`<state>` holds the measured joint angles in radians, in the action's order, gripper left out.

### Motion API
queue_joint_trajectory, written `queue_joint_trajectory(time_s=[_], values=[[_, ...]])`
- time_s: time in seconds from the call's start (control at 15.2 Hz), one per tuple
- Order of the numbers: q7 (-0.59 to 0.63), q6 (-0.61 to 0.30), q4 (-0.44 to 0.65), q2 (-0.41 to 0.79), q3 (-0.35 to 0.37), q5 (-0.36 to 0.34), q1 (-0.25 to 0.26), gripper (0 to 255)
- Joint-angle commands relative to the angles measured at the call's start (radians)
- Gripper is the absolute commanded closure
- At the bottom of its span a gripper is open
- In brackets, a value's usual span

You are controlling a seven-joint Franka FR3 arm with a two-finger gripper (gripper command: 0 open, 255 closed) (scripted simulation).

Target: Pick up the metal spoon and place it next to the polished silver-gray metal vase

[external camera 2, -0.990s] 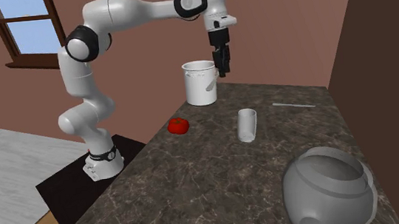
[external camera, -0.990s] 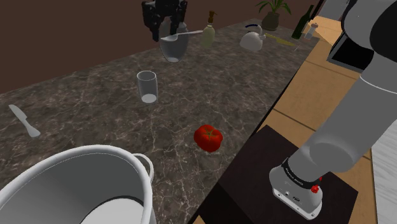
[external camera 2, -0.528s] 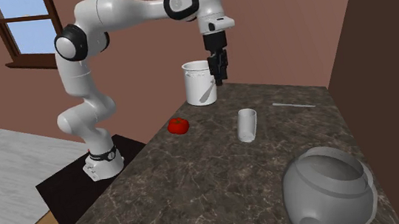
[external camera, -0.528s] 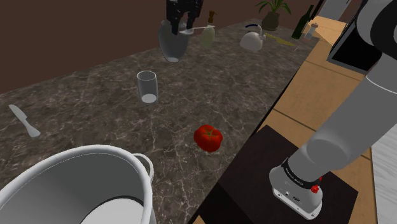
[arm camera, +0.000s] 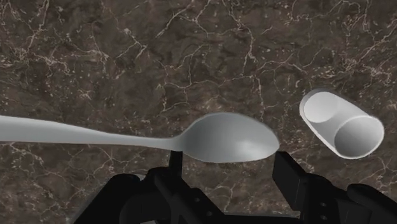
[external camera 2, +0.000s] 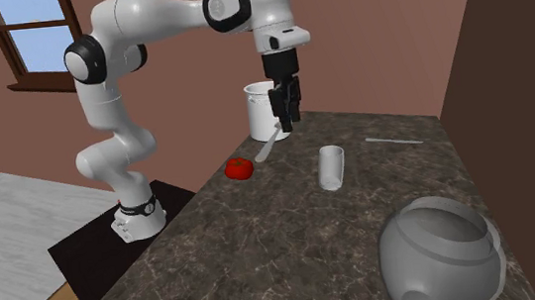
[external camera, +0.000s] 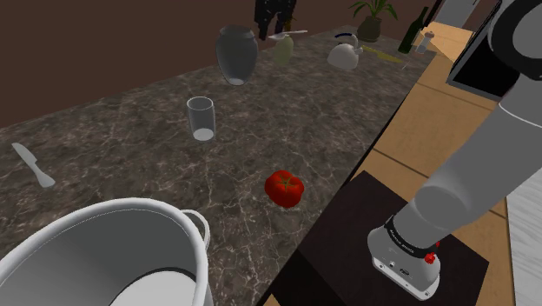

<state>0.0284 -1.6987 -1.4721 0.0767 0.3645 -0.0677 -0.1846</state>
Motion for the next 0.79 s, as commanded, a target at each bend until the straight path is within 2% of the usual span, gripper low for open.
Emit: queue_joint_trajectory(time_s=[0.0, 0.4, 0.59, 0.73], values=[[-0.044, 0.007, 0.026, 0.018, -0.019, 0.002, -0.023, 255], [-0.168, 0.026, 0.117, 0.088, -0.072, 0.006, -0.089, 255], [-0.235, 0.049, 0.201, 0.149, -0.098, 0.005, -0.124, 255], [-0.236, 0.016, 0.156, 0.137, -0.099, 0.008, -0.128, 255]])
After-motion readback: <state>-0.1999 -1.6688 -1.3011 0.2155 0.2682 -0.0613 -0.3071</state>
